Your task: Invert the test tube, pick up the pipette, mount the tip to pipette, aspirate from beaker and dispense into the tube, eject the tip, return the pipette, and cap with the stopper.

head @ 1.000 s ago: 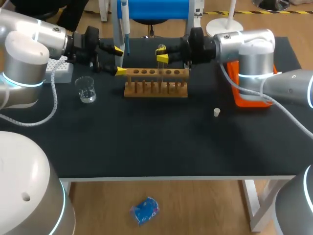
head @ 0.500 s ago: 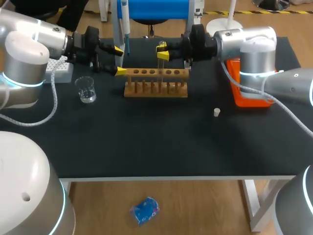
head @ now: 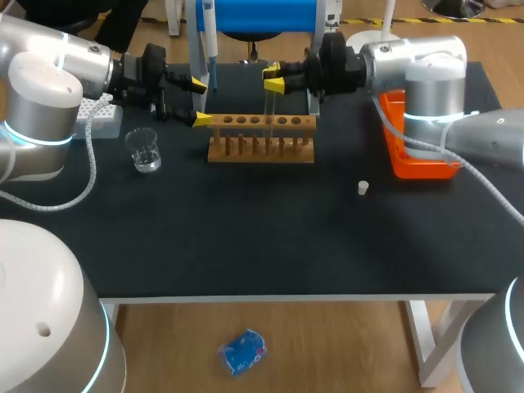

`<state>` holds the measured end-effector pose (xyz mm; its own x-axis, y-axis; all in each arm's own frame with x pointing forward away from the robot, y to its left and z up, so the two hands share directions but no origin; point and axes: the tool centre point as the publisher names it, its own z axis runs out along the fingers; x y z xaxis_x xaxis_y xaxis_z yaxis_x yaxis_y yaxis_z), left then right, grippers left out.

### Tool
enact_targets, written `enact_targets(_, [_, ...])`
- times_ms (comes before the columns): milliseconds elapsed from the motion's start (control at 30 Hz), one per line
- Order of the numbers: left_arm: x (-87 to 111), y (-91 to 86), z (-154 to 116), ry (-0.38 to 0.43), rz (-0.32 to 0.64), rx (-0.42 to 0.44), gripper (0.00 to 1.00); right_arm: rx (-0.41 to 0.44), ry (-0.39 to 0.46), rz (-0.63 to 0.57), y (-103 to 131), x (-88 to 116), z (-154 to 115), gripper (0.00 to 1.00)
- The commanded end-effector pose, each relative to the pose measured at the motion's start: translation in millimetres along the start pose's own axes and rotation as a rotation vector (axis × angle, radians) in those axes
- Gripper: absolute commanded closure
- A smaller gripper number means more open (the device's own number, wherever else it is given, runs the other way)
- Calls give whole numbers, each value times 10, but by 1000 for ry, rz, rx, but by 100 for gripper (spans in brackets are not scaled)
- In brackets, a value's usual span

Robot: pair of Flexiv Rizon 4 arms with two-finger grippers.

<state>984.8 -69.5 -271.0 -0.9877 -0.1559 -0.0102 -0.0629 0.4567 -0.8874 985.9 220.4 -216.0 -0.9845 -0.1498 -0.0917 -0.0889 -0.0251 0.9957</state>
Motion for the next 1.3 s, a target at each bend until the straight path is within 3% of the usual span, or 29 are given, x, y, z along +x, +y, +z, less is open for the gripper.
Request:
enact_targets(33, [-9,7,2,2,1,1,0,-5,0,-5,132,68,-17,100])
enact_targets(167, [-9,7,2,2,1,1,0,-3,11,2,284,112,-19,100])
enact_targets(300, [-9,7,2,2,1,1,0,-16,14,120,405,136,-53,100])
enact_targets(333, [7,-59,-21,-24,68,35,0,-16,11,141,423,141,-61,100])
enact_targets(433, [153,-243,-69,-79,426,78,0,-38,27,283,490,170,-103,100])
enact_targets(567, [265,-382,-91,-123,586,111,0,-10,97,561,498,255,-155,100])
enact_targets(600, [277,-407,-96,-139,595,117,0,-36,132,639,495,281,-166,100])
enact_targets(667, [214,-406,-72,-142,480,87,0,-54,150,725,532,301,-209,100])
enact_targets(700, [214,-406,-72,-142,480,87,0,-24,118,711,560,294,-240,100])
enact_targets(1100, [214,-406,-72,-142,480,87,0,-24,118,711,560,294,-240,100])
enact_targets(1200, [283,-482,-105,-239,755,169,0,-55,73,811,590,330,-253,100])
enact_targets(1300, [407,-511,-91,-264,973,238,0,-115,-3,972,630,370,-251,100])
